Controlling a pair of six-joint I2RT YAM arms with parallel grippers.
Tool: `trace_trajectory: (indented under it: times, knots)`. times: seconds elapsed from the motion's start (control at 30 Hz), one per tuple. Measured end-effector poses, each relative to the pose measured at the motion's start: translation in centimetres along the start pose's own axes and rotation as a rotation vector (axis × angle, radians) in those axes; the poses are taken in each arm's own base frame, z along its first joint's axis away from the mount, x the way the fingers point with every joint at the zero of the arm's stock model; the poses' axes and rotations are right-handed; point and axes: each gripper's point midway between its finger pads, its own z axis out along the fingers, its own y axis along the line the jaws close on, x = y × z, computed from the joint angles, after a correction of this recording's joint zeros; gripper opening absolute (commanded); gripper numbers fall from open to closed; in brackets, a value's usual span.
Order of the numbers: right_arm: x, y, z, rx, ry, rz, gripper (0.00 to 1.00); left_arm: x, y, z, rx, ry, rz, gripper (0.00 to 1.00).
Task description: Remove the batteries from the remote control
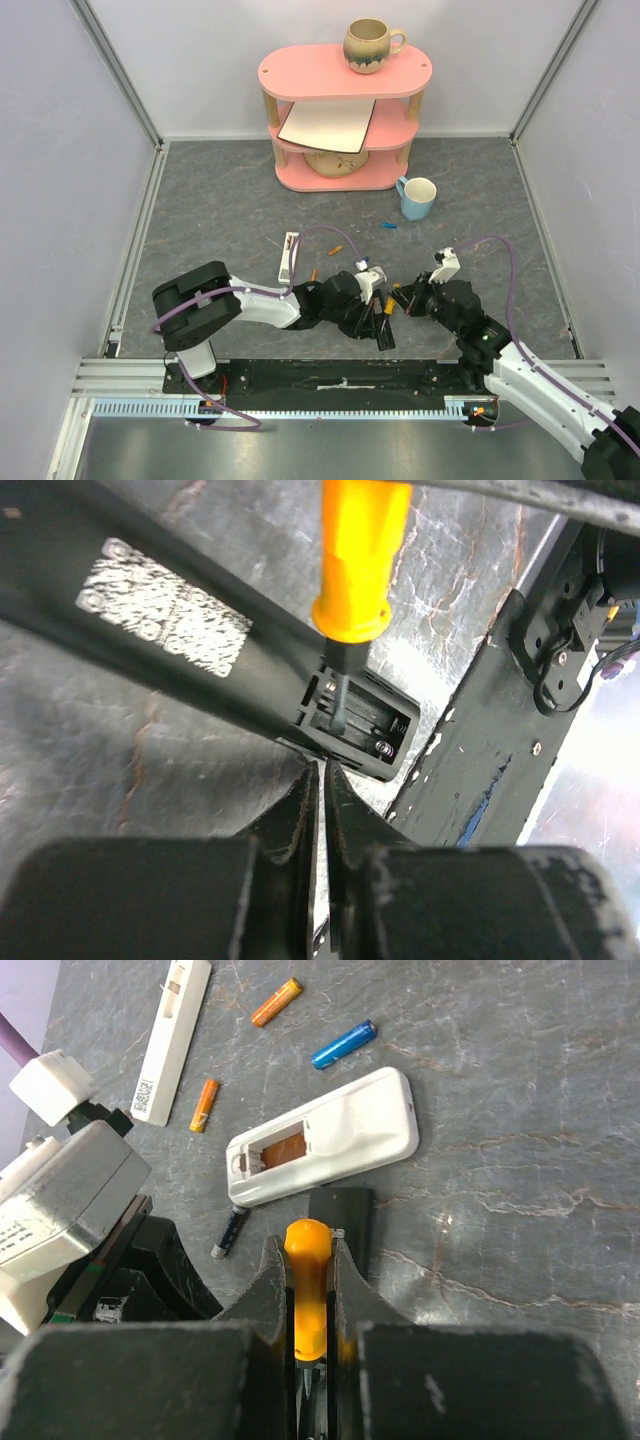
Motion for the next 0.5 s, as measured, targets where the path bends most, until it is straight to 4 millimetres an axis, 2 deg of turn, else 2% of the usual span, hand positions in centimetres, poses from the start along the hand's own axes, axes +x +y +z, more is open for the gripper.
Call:
trace_trajectory:
  times: [0.03,0.1,0.13,0.3,0.33,0.43,0.5]
  knots:
    - [-0.2,0.2,0.0,-0.002,0.001,-0.003,0.00,-0.2,0.2,-0.2,-0.011,-0.006,0.000,0.26]
    - [-0.8,0.7,0.0,-0.010,-0.006,-0.013,0.00,-0.6,0.3,-0.6,-0.018,-0.023,0.003,0.37]
    - [-1.2,1.2,0.0,-0.019,-0.013,-0.021,0.00,-0.9,0.2,-0.9,-0.022,-0.034,0.007,0.46]
    - [-3.7,3.3,-0.3,-0.060,-0.063,-0.054,0.00,-2.9,-0.9,-3.2,-0.009,-0.117,0.042,0.64]
    - [-4.2,3.6,-0.4,-0.067,-0.072,-0.061,0.00,-3.2,-1.2,-3.7,-0.007,-0.136,0.052,0.71]
    - [-5.0,4.3,-0.4,-0.076,-0.088,-0.080,0.00,-5.0,-1.8,-6.3,-0.024,-0.229,0.090,0.85]
    - [-5.4,4.5,-0.4,-0.079,-0.093,-0.093,0.00,-6.2,-1.9,-8.5,-0.058,-0.307,0.115,0.89]
